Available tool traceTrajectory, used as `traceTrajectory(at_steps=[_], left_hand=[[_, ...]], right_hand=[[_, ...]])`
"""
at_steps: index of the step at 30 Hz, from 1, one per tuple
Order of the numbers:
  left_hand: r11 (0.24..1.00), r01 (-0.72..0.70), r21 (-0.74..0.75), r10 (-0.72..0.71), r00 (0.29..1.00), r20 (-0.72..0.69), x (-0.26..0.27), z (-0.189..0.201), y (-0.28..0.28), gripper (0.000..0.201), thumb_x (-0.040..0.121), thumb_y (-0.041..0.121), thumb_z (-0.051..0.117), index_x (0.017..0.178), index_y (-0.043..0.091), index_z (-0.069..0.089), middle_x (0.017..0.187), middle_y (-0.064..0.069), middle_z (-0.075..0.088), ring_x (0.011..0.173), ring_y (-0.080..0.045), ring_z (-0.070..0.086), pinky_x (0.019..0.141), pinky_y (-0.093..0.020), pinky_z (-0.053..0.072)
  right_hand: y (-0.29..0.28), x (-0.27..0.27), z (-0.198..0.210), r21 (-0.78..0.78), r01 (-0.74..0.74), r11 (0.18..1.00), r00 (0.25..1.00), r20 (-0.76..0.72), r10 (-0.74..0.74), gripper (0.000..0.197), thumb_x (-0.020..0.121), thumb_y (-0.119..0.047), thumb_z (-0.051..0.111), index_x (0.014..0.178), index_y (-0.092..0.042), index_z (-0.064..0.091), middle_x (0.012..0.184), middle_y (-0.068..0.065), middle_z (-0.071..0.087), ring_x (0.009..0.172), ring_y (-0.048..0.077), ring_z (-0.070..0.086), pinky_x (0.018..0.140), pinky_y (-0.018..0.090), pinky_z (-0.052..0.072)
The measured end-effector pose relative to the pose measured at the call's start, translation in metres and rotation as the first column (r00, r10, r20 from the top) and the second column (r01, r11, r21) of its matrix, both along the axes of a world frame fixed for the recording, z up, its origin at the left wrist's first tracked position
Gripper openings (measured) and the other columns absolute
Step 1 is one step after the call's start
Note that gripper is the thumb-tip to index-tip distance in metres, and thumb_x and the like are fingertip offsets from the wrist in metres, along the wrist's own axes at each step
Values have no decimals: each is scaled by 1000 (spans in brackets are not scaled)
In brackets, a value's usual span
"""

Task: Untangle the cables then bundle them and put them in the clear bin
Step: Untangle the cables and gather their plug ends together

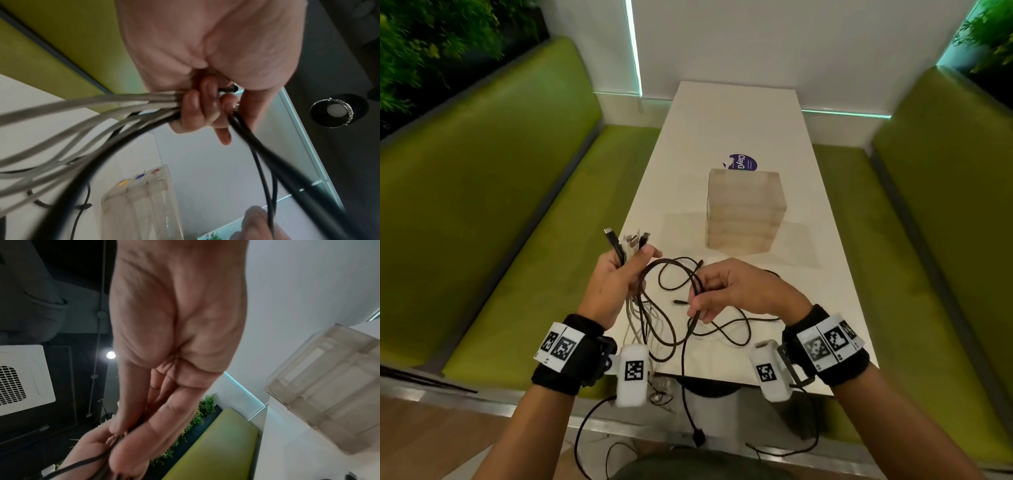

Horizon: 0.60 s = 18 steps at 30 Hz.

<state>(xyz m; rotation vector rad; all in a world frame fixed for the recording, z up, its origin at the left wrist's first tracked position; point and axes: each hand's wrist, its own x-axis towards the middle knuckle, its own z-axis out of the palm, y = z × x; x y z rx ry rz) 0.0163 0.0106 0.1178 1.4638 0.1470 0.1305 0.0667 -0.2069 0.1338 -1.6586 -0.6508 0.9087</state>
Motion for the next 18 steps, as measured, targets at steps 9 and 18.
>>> traceTrajectory(at_steps=[9,18], left_hand=[[987,-9,-161,15,999,34,4,0,0,20,92,23,58,77,11,61,50,9,29,44,-8,20,44,-23,16],[980,6,-201,1,999,33,3,-1,4,21,89,27,59,76,11,59,49,9,28,44,-8,20,47,-27,15]], right_hand=[[-7,-24,-69,-435,-103,895,978,118,170,10,81,-5,68,90,-1,71,85,9,73,76,16,70,73,25,56],[-17,-52,-124,-679,-246,691,896,113,430,45,86,0,54,129,-13,54,119,5,66,101,18,61,88,32,49]])
